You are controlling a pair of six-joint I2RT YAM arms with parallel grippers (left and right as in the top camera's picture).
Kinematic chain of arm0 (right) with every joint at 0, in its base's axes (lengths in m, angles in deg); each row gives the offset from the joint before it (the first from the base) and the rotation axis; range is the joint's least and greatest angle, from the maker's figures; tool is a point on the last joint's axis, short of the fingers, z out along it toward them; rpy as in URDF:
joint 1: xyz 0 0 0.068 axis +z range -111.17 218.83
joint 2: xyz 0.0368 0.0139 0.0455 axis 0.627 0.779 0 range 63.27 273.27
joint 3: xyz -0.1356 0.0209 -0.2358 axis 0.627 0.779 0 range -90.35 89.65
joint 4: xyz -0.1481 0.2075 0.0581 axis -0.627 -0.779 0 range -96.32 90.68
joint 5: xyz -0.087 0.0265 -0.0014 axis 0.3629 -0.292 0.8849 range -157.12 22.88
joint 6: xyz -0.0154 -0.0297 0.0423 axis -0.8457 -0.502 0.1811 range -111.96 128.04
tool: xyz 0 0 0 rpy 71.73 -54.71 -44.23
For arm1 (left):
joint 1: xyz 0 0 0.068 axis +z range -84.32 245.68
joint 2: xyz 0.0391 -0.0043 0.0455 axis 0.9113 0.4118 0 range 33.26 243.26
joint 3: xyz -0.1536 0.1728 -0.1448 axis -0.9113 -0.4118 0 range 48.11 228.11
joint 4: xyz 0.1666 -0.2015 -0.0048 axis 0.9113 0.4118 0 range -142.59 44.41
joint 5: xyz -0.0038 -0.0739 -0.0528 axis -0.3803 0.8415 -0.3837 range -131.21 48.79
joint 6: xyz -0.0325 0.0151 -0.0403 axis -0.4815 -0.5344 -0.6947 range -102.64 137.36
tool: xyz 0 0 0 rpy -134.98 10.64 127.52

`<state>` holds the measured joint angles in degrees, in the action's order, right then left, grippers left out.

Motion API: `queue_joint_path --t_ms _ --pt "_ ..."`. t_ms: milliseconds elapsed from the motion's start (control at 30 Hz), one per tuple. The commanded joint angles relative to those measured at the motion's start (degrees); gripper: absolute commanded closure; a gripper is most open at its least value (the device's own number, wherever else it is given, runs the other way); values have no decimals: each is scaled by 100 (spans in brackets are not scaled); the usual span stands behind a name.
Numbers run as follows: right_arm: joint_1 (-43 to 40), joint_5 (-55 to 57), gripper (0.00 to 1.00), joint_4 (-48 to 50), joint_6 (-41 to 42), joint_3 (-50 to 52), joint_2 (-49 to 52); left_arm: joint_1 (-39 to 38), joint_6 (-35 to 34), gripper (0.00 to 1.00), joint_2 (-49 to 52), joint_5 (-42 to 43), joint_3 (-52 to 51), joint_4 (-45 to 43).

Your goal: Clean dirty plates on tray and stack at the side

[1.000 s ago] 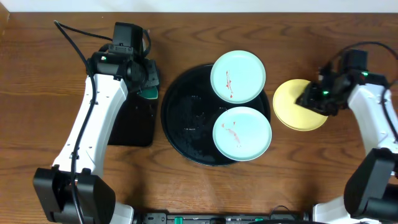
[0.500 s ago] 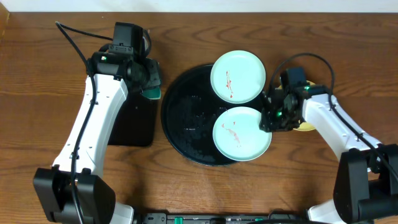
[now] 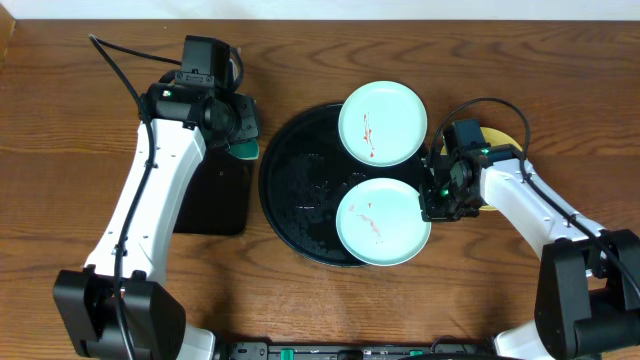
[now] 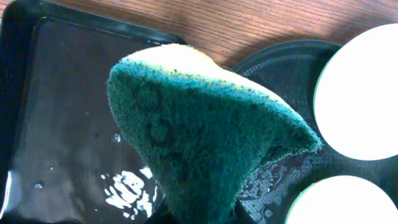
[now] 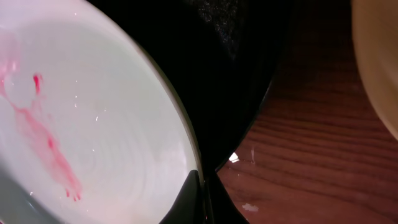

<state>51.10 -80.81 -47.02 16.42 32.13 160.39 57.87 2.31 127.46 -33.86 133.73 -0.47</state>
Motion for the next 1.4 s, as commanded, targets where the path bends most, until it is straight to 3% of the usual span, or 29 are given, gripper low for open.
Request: queue_joint_path --t_ms 0,133,333,467,1100,1367 --pt "232 -208 99 13 199 -28 37 -4 -4 93 11 22 -31 -7" --pt "756 -186 99 160 658 -240 37 -4 -4 93 11 22 -31 -9" --pt "1617 776 99 802 3069 -468 39 -63 -4 92 11 166 -31 26" --pt "1797 977 99 1104 3587 -468 160 -210 -4 93 11 166 -31 39" --pt "1749 415 99 1351 3679 -479 861 -1139 4 92 17 166 -396 -195" --pt "1624 118 99 1429 3429 -501 968 -1539 651 93 203 205 -1294 -1023"
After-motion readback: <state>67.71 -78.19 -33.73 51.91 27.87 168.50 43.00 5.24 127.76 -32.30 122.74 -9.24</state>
